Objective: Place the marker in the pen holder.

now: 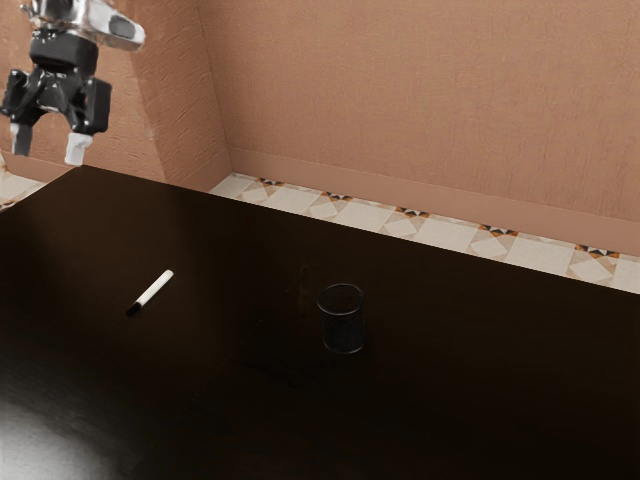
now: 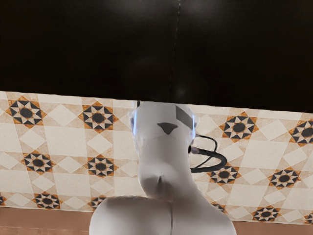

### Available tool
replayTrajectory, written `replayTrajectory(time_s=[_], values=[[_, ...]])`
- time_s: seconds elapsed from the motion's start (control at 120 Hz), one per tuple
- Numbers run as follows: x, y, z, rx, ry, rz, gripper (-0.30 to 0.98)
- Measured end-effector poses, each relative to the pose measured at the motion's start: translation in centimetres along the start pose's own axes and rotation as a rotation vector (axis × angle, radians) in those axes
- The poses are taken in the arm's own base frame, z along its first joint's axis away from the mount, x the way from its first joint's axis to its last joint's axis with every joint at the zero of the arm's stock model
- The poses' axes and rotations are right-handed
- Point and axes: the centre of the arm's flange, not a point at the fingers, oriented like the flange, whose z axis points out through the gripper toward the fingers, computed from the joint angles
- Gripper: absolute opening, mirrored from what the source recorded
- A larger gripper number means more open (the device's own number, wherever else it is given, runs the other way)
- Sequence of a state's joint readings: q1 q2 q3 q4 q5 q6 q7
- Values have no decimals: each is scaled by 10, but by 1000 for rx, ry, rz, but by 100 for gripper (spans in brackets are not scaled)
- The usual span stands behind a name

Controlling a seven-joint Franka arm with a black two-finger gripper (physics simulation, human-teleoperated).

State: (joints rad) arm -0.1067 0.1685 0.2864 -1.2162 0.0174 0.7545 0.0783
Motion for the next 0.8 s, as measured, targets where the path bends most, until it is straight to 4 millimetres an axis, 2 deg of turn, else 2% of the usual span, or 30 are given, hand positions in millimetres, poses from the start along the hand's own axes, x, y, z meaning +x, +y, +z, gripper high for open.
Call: replayTrajectory(time_s=[0.025,0.058,0.133,0.2,0.275,0.342,0.375,0.433,0.517,0.592,0.675,0.708,0.742,0.8], values=[[24,-17,7,-9,49,-14,68],[45,-34,10,-18,125,-23,67],[70,-55,0,-18,296,-16,67],[82,-57,-12,0,417,11,67],[102,-47,-18,27,496,53,67],[118,-37,-11,35,511,92,67],[126,-33,9,34,480,112,67],[126,-39,67,15,418,137,67],[131,-65,147,-19,379,131,67],[145,-93,203,-37,382,96,67],[160,-130,241,-45,397,33,67],[169,-138,254,-41,392,18,67],[180,-132,261,-25,392,31,67],[204,-101,264,25,407,95,67]])
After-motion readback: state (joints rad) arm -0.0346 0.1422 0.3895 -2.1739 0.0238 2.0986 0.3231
